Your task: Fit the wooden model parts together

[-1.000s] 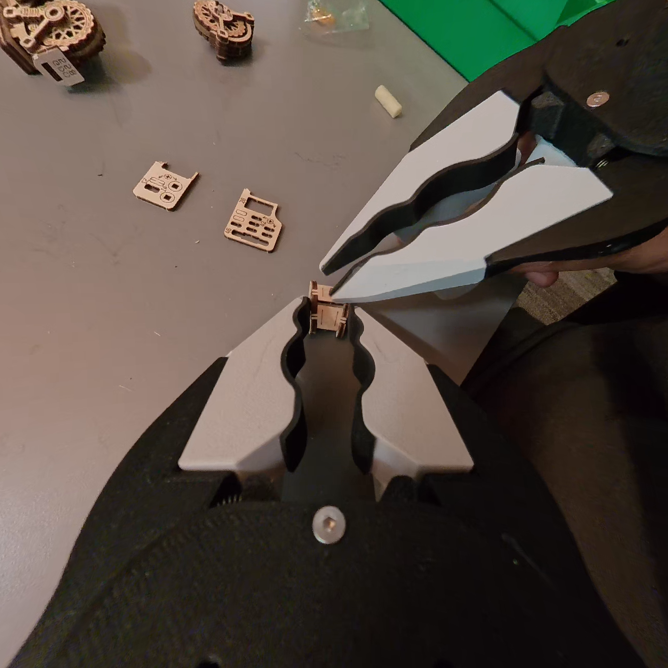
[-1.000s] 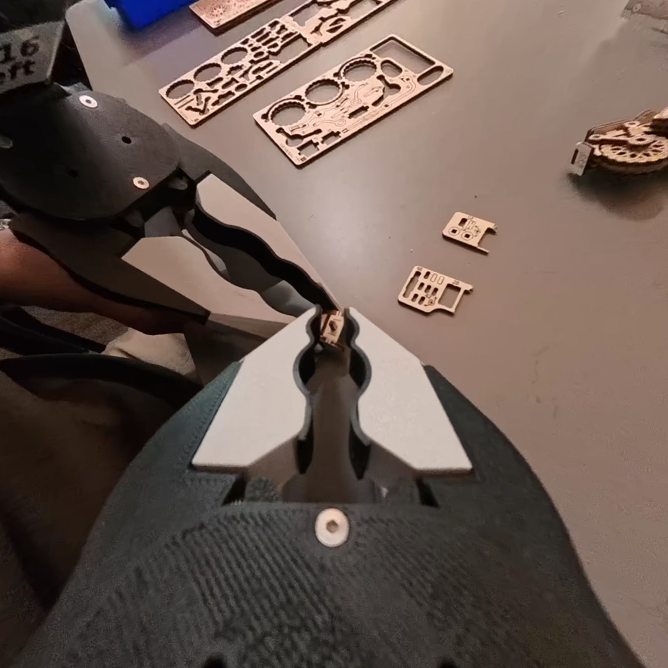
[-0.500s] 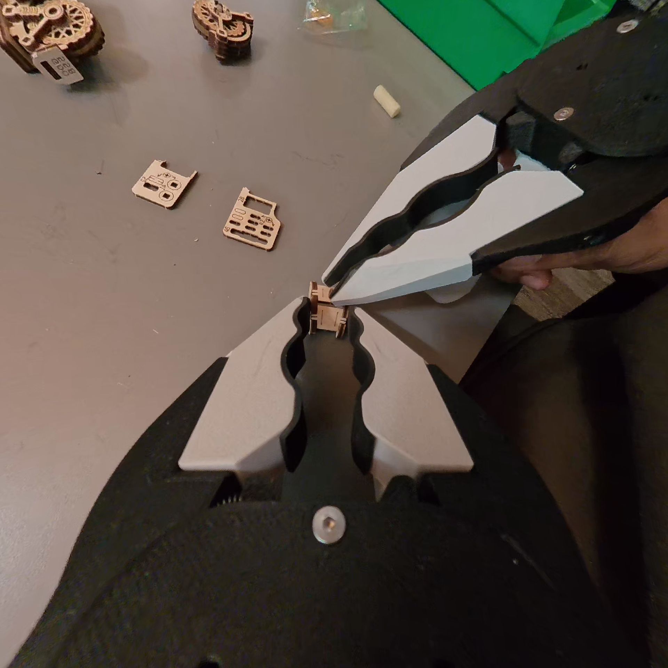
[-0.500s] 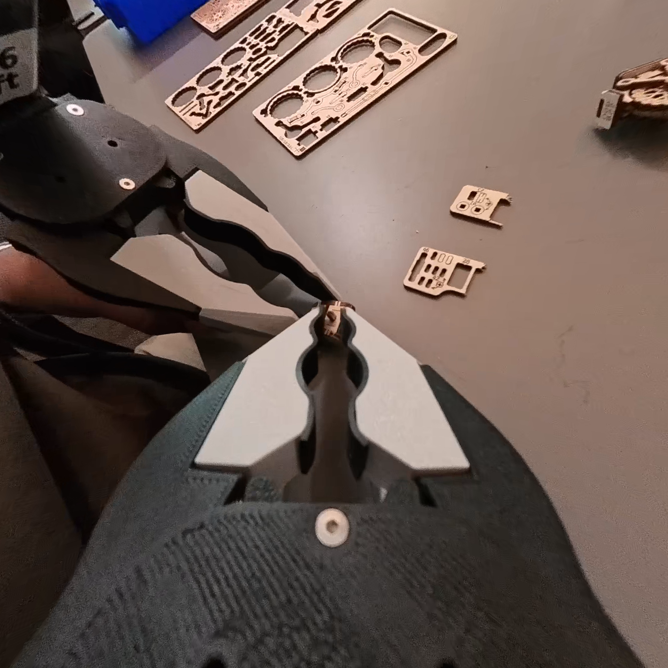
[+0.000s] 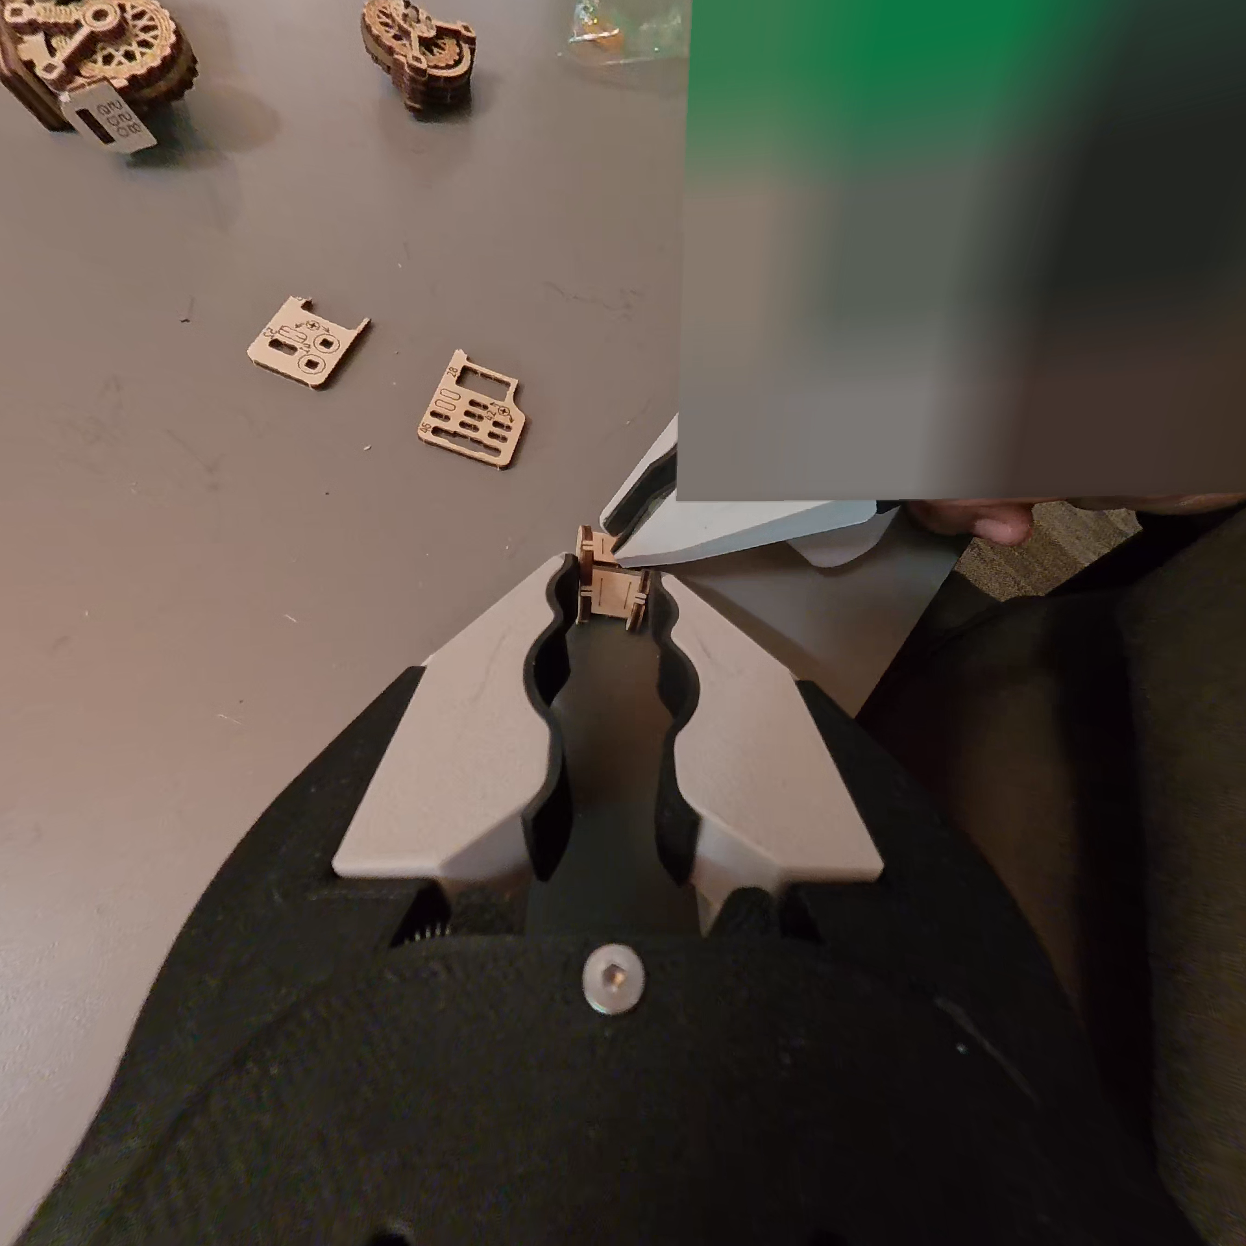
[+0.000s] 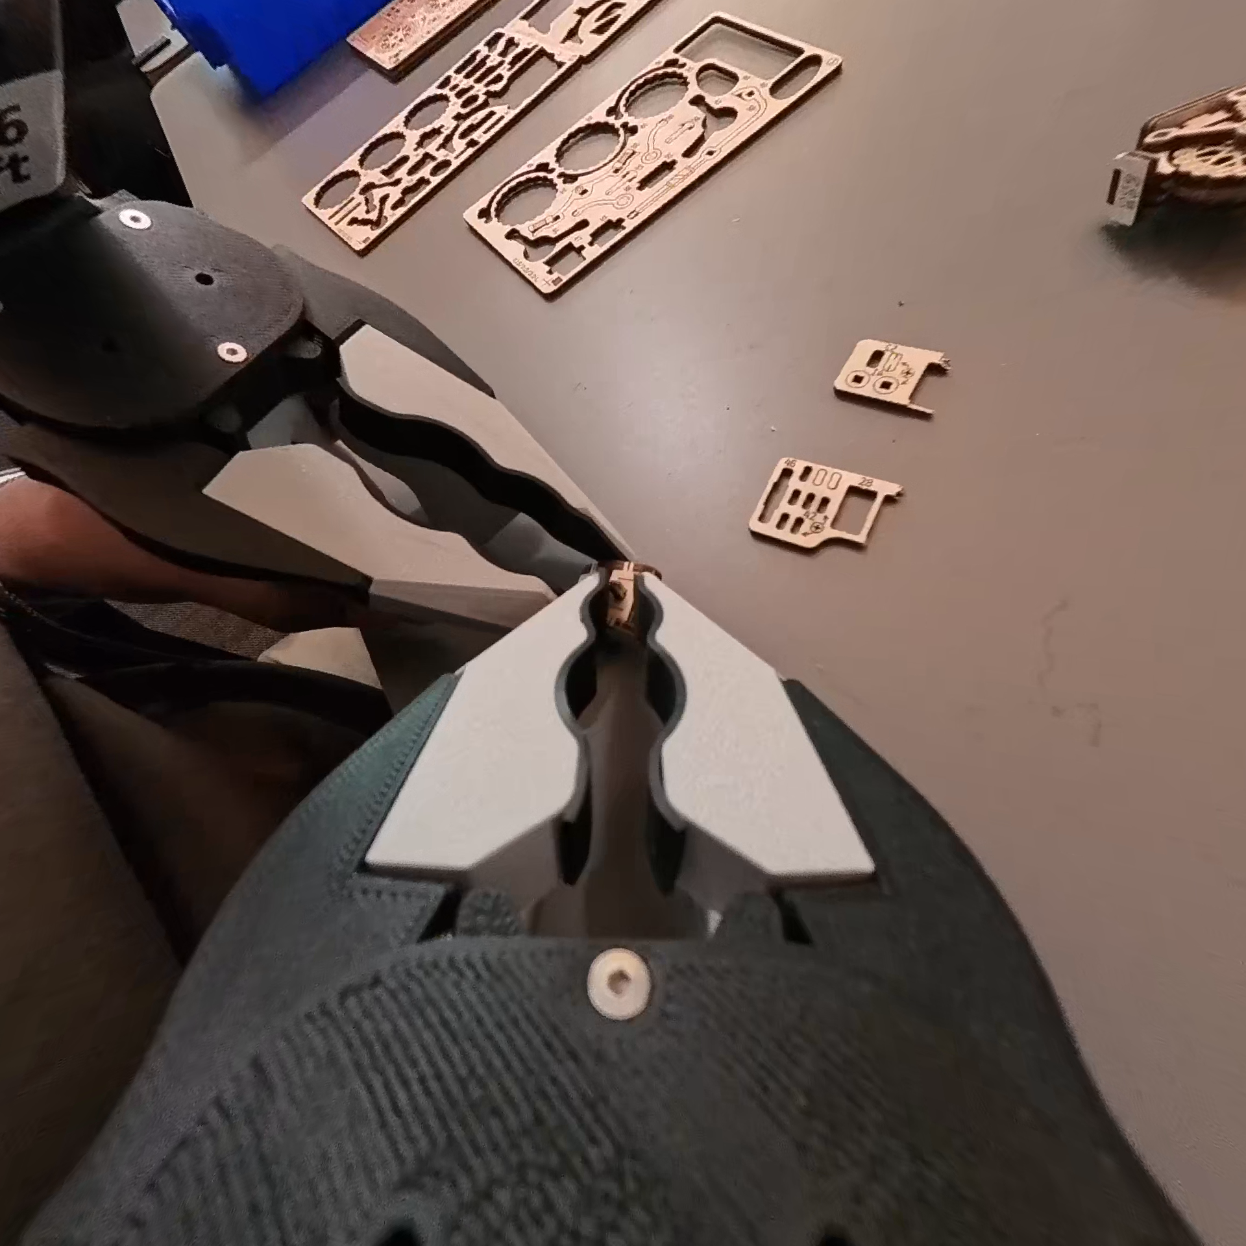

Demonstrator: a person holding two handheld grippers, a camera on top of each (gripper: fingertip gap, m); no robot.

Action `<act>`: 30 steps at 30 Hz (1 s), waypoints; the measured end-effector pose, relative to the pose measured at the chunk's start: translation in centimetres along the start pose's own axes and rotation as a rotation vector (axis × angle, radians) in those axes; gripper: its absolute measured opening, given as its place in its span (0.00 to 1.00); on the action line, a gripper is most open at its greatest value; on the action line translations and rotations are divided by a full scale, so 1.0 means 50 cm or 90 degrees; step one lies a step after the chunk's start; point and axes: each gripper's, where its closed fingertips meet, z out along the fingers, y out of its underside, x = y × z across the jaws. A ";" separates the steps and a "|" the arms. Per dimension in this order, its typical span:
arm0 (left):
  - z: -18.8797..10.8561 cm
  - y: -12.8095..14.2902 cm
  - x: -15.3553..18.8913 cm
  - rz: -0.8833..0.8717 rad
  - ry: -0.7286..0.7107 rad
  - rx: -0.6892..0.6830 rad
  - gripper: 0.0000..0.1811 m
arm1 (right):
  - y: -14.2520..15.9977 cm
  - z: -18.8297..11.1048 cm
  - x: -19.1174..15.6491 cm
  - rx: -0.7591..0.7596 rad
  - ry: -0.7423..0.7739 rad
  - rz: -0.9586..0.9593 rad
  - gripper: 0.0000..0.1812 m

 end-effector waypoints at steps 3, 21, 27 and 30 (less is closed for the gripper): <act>0.000 0.000 0.000 -0.001 0.000 0.000 0.11 | 0.000 -0.001 0.000 0.000 0.003 0.001 0.03; 0.000 -0.001 0.000 -0.007 0.003 0.001 0.11 | -0.014 -0.015 -0.006 0.033 0.008 -0.101 0.05; 0.000 -0.001 0.000 -0.002 -0.001 0.001 0.11 | -0.013 -0.012 -0.012 0.029 0.011 -0.137 0.05; 0.000 -0.001 0.000 -0.001 -0.001 0.001 0.11 | -0.025 -0.020 -0.012 0.049 0.011 -0.131 0.03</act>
